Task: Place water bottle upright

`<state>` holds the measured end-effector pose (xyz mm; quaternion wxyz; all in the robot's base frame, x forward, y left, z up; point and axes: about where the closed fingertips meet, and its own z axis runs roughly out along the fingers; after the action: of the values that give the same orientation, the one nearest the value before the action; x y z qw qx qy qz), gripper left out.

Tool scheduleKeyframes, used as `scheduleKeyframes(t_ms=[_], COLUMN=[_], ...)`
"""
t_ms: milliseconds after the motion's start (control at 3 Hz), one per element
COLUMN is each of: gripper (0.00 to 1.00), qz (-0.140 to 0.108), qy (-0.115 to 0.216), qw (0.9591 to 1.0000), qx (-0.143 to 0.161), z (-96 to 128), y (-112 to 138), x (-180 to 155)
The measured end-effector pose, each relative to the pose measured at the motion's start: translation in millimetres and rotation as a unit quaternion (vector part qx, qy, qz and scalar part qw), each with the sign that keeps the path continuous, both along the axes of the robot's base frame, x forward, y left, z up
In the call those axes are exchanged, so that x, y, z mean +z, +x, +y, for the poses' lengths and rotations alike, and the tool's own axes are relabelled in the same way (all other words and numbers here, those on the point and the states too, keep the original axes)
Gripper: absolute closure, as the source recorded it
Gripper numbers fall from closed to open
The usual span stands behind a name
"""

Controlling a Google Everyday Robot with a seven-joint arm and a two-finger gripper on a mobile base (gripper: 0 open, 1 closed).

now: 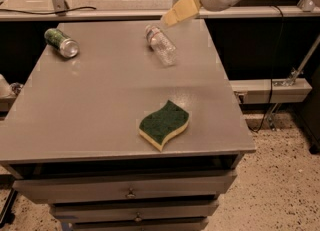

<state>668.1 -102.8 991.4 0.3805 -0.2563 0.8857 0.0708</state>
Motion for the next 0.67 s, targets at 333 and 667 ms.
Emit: scheduleKeyframes(t_ms=[333, 667], gripper=[0.00, 0.00], qz=[0.007, 0.034], qy=[0.049, 0.071], qw=[0.9977, 0.9955], qx=[-0.047, -0.053], z=[17, 47], y=[35, 64], x=[0, -10])
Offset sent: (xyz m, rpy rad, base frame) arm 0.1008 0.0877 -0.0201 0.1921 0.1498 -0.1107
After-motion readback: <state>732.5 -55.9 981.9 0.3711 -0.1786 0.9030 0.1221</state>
